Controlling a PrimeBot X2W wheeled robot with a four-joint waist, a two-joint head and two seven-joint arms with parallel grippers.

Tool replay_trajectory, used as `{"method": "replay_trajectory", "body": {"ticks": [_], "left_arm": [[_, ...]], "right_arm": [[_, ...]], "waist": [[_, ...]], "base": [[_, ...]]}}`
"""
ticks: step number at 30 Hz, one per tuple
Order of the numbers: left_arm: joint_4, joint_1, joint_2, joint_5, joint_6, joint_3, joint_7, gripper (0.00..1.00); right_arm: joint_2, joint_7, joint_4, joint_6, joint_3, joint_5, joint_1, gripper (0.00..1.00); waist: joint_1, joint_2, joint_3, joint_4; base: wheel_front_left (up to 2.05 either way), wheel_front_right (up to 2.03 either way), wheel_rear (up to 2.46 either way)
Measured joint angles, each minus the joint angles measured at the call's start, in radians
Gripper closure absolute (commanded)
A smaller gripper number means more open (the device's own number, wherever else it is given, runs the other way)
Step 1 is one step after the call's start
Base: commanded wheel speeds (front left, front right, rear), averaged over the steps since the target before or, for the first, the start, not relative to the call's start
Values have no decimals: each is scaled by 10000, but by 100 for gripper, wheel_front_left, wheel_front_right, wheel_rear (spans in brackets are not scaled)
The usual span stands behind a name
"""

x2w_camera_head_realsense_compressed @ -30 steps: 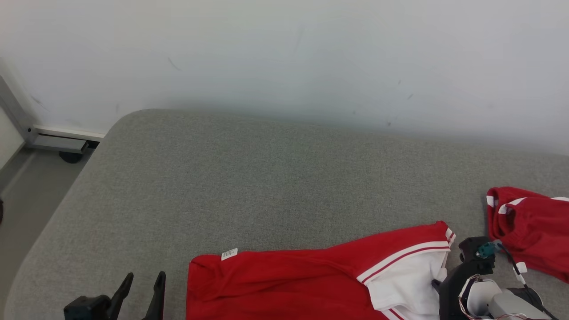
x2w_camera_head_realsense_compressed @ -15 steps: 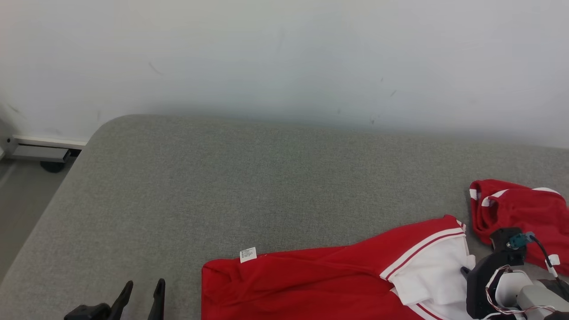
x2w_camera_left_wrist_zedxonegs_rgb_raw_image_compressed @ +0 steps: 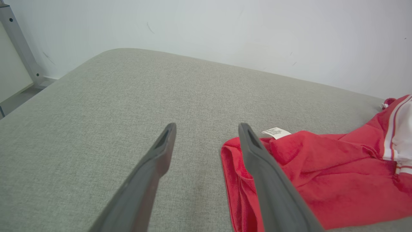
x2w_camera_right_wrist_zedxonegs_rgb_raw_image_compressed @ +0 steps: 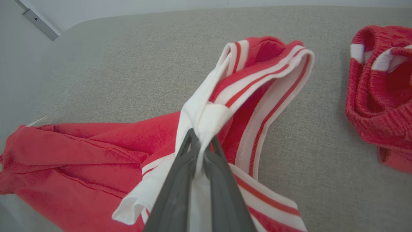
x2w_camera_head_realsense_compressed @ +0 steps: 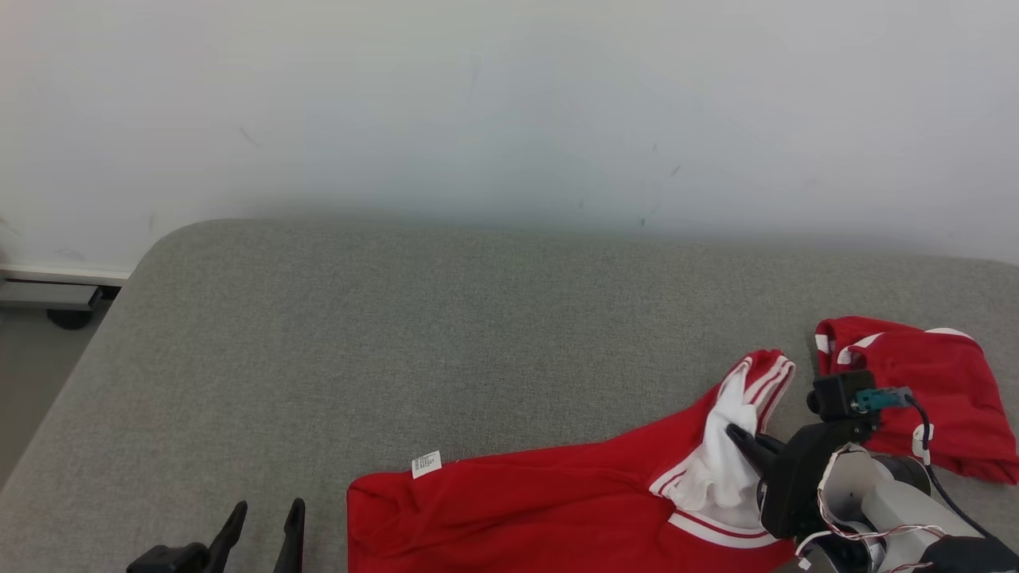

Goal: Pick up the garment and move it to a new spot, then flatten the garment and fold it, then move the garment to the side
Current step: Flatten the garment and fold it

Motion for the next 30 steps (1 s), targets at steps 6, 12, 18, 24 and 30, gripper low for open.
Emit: {"method": "replay_trajectory", "body": {"ticks": [6,12,18,24,30], "left_arm": [[96,5,-94,63,-2,6,-2,0],[226,15,-178,82,-2,8,0,0],[334,-2,-384,148,-15,-17,0,0],[489,-49,-539,169,-184,-92,0,0],[625,-70,-698,201,-196,-113,0,0]], "right_arm": [[6,79,-1494,86,393,92,42,100],[-17,472,-2980,153,849,98,217,100],[128,909,-3929,153,1158,190,203,100],[460,1237,-4259,59,1195,297,176,100],[1057,1833,-4121,-380,1507,311,-176,100]], "waist": [[0,0,-124,-57],[0,-1,-234,-64],[0,0,-299,46],[0,0,-315,289],[0,0,-297,562]], "base": [[0,0,0],[0,0,0],[0,0,0],[0,0,0],[0,0,0]]}}
